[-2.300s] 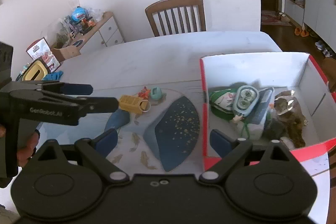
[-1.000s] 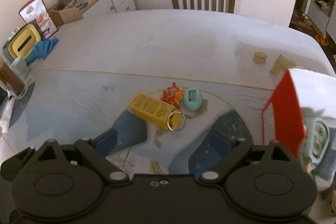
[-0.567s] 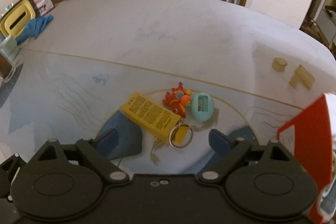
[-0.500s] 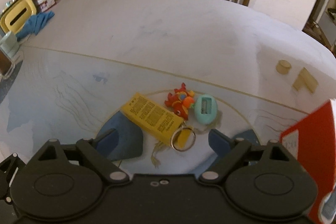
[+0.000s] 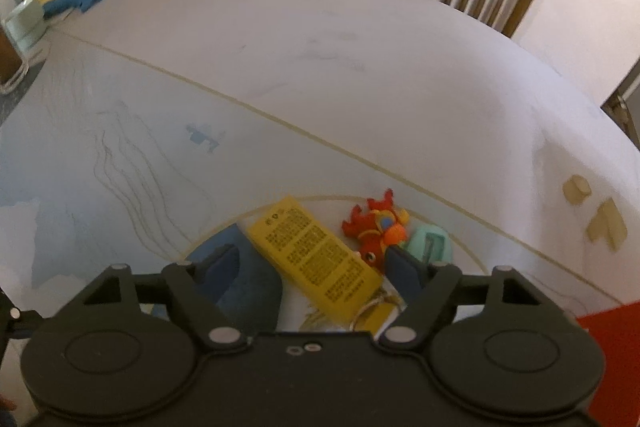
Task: Organize objects
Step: 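Reach the left gripper to the clear bag of white fluff while the right approaches the yellow tag keychain, then grasp the fluff bag with the left gripper while the right grasps the yellow tag, then carry both held items over the shoebox and lower them inside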
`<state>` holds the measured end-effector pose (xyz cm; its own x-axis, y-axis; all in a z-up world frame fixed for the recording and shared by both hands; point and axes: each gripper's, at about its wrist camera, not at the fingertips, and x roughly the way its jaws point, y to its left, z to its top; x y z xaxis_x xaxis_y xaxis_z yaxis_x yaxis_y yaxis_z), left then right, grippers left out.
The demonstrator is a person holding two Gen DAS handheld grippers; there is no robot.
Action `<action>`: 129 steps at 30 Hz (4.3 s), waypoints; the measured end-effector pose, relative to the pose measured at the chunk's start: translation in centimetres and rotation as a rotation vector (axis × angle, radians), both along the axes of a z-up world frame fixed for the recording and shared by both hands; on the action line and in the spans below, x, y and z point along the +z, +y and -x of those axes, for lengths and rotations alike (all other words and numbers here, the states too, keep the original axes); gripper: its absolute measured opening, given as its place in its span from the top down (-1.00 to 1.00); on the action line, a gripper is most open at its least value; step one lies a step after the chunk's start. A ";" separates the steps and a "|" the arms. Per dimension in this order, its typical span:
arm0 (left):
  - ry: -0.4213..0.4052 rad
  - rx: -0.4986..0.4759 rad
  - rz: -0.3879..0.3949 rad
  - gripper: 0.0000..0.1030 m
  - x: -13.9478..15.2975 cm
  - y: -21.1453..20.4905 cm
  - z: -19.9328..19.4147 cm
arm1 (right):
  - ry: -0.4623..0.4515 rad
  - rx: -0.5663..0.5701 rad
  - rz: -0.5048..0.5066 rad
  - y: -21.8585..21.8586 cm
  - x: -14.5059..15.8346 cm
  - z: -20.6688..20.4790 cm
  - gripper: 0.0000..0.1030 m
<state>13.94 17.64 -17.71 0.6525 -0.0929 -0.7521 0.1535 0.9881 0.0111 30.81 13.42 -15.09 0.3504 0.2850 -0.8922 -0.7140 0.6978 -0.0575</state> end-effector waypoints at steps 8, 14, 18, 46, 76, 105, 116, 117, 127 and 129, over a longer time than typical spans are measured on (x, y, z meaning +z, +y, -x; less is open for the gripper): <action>-0.010 0.021 0.003 -0.88 0.1 0.4 0.3 | -0.065 0.059 0.052 0.8 -0.1 1.1 -0.01; -0.021 0.015 0.005 -0.37 0.6 0.3 0.5 | -0.070 0.081 0.073 1.3 0.1 2.3 0.34; -0.021 0.019 0.010 -0.02 0.8 0.3 0.6 | -0.027 0.032 0.028 0.8 0.7 2.2 0.43; 0.022 0.104 0.136 0.29 4.3 1.4 -0.4 | 0.041 -0.362 -0.487 -13.6 10.7 4.5 0.43; -0.023 -0.090 0.107 0.29 13.4 -15.1 -7.1 | -0.032 -0.584 -0.479 -36.0 12.8 4.9 0.42; 0.100 -0.147 -0.030 0.29 8.4 -29.1 -20.4 | 0.014 -0.592 -0.427 -44.9 7.2 2.5 0.56; 0.159 -0.120 -0.064 0.29 5.4 -30.5 -23.2 | 0.063 -0.579 -0.417 -45.4 5.7 2.5 0.53; 0.160 -0.122 -0.069 0.29 5.3 -30.6 -23.3 | 0.066 -0.577 -0.415 -45.4 5.6 2.5 0.53; 0.151 -0.115 -0.063 0.22 5.3 -30.6 -23.2 | 0.072 -0.557 -0.391 -44.7 5.6 2.3 0.45; 0.146 -0.110 -0.054 0.09 5.5 -30.4 -23.1 | 0.076 -0.554 -0.396 -44.7 5.7 2.3 0.44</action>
<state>37.01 -12.78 -12.16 0.5240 -0.1148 -0.8439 0.2648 0.9637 0.0333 28.51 -31.31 -9.42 0.4796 0.3916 -0.7853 -0.2374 0.9194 0.3135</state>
